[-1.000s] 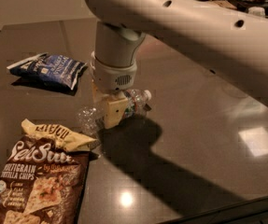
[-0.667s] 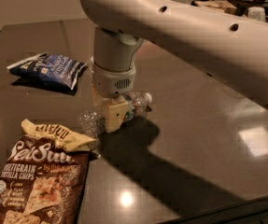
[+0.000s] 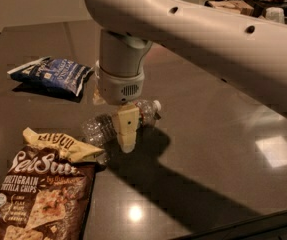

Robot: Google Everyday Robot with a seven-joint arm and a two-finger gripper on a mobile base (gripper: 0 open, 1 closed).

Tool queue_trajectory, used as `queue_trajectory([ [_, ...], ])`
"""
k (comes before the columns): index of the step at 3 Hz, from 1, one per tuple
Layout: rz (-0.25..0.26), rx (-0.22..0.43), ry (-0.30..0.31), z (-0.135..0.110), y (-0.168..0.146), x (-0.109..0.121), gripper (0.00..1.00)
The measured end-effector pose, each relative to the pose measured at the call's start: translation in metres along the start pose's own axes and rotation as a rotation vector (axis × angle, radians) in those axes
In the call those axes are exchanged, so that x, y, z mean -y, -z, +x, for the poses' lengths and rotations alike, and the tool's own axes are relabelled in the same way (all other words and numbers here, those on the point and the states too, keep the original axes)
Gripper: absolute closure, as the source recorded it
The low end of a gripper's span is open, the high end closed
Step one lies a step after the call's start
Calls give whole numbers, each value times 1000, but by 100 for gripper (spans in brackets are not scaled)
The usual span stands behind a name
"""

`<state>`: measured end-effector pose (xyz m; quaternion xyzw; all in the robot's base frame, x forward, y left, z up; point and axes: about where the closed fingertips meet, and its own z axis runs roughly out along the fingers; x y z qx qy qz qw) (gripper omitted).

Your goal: Move water bottle near brown chip bag

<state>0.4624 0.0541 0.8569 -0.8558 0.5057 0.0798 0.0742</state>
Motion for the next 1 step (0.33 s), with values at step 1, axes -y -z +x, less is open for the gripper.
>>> queue_trajectory([
  [1, 0, 0, 0, 0, 0, 0, 0],
])
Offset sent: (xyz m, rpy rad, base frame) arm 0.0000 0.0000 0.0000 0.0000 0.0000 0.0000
